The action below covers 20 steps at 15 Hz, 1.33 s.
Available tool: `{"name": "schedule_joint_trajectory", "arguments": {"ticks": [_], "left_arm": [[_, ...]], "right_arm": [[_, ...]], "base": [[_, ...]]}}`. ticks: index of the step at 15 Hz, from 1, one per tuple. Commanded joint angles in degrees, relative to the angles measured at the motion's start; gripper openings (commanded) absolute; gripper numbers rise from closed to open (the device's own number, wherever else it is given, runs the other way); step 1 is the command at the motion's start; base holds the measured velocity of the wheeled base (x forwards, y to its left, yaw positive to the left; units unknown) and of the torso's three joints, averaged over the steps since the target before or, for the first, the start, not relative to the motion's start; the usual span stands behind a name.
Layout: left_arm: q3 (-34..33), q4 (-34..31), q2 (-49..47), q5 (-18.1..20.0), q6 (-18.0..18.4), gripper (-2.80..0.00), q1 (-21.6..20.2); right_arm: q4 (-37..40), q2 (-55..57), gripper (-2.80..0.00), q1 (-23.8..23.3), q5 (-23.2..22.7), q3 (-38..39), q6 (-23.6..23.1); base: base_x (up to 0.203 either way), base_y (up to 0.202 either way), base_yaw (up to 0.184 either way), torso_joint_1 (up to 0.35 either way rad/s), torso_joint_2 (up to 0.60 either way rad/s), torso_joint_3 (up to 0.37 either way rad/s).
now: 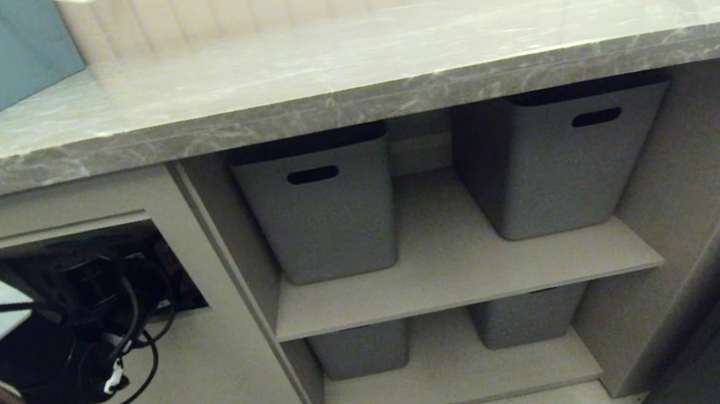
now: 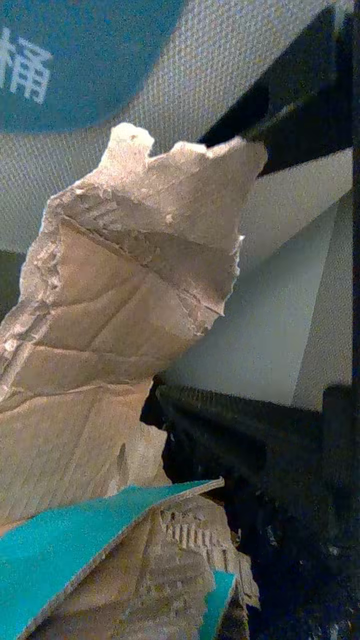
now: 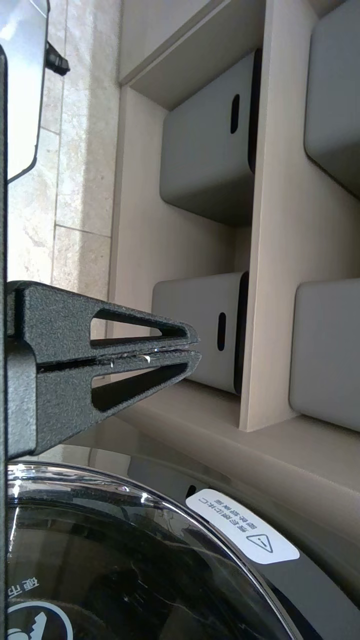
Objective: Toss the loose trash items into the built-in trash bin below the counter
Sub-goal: Put the garbage in the trash can
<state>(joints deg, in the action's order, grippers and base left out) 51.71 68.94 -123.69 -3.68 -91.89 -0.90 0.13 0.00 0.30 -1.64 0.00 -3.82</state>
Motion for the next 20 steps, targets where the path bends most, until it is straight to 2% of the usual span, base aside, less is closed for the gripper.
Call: {"name": "schedule_joint_trajectory", "arguments": {"ticks": [1,6,11,13,20], "left_arm": [[0.80,0.47,-0.48,-0.01,-0.46,0.00,-0.05],[1.73,0.67,-1.29,-0.01,-0.22,0.00,-0.06],[2.78,1.04,-1.79,0.18,1.94,0.00,-0.15],[1.91,5.58,-2.14,0.08,1.62,0.00,-0.15],[1.38,9.55,-2.08,-1.06,-1.36,0.00,-0.68]], "right_arm": [[-0.04,-0.09,-2.80,-0.04,-0.03,0.00,-0.04],[-0.05,-0.09,-2.80,0.05,-0.03,0.00,-0.04],[0.00,-0.09,-2.80,-0.04,-0.03,0.00,-0.04],[0.01,-0.09,-2.80,-0.01,-0.03,0.00,-0.04],[0.04,-0.09,-2.80,0.05,-0.03,0.00,-0.04]], "base": [[0.000,0.000,0.000,0.000,0.00,0.000],[0.000,0.000,0.000,0.000,0.00,0.000],[0.000,0.000,0.000,0.000,0.00,0.000],[0.000,0.000,0.000,0.000,0.00,0.000],[0.000,0.000,0.000,0.000,0.00,0.000]]}}
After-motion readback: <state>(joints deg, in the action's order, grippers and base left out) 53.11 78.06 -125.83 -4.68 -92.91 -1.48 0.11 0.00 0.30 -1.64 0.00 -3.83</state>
